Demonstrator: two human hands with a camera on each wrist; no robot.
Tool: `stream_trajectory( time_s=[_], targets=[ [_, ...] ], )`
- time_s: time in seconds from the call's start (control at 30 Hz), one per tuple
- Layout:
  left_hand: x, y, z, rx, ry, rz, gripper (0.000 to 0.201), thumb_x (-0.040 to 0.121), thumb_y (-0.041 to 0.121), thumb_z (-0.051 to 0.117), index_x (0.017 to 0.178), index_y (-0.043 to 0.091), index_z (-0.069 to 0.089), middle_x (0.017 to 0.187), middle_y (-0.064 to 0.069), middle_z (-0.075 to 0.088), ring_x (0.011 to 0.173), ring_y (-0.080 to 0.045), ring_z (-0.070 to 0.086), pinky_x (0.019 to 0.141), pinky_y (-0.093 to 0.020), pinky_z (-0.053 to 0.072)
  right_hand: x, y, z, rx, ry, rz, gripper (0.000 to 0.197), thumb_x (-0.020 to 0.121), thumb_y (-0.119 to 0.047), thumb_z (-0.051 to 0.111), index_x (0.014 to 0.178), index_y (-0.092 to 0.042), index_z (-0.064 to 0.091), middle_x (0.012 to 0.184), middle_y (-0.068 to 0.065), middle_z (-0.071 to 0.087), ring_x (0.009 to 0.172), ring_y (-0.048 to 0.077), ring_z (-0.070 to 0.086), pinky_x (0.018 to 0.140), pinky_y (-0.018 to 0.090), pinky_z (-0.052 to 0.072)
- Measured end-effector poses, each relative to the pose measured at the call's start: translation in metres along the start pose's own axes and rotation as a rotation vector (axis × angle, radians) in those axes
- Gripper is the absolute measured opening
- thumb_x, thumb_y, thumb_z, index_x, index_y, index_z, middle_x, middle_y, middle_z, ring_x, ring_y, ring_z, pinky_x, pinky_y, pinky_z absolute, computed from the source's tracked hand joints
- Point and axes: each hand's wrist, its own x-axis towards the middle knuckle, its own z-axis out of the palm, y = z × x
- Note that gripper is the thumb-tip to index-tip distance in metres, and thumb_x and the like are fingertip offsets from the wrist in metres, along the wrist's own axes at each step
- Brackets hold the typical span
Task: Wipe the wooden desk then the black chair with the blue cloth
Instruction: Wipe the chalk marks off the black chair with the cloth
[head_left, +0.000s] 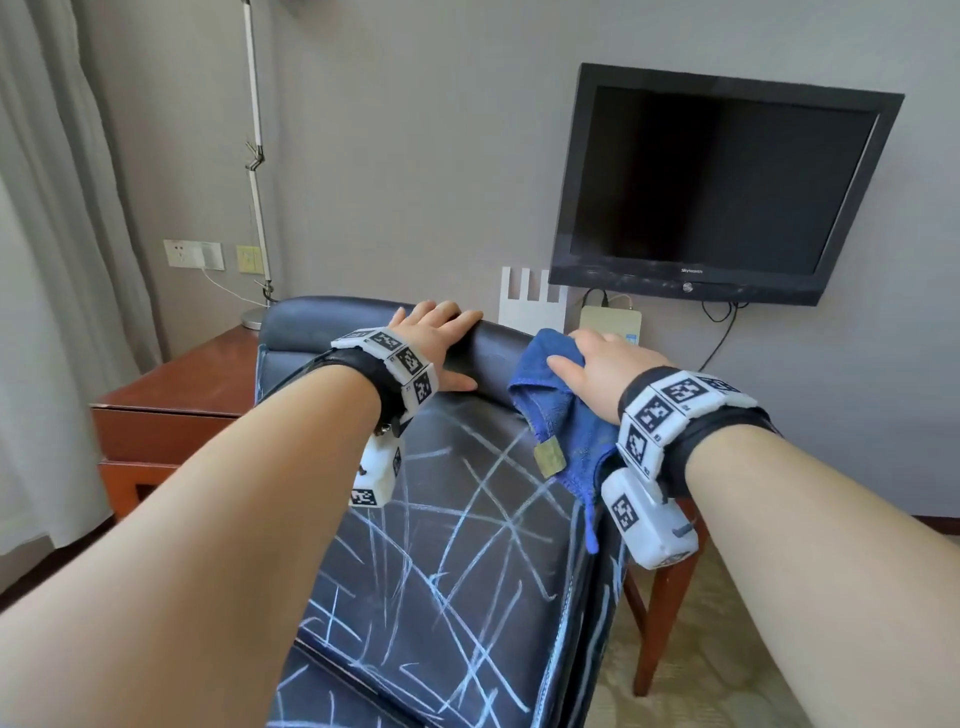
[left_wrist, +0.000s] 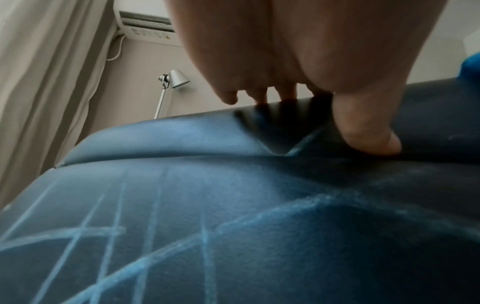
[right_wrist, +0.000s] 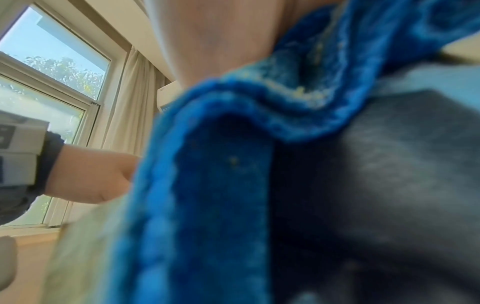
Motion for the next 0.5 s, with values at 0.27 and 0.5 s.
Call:
stream_trajectory(
  time_s=[0.27,0.5],
  targets=[
    [0.005,-0.023,0.007,-0.008,0.058,-0.011,0.084,0.083,0.048,0.063,0.148,0.024,0.017,0.144,0.000,0.027,0.134,-0.022,0.020,0.110,-0.037,0.015,0.028,-0.061,0.015,-0.150,0.124,0.073,0.043,0.101,-0.039,0.020,0.131,-0.016,0.038,0.129,0.008,0.042,0.117,0.028,0.044,0.093,0.041,0.033],
    [0.010,-0.058,0.011,0.023,0.070,-0.104,0.084,0.083,0.052,0.061,0.148,0.023,0.016,0.144,-0.004,0.025,0.136,-0.023,0.017,0.111,-0.039,0.011,0.067,-0.086,0.037,-0.110,0.244,-0.081,0.045,0.100,-0.042,0.026,0.140,-0.022,0.031,0.137,0.003,0.040,0.122,0.027,0.040,0.098,0.040,0.028]
  ],
)
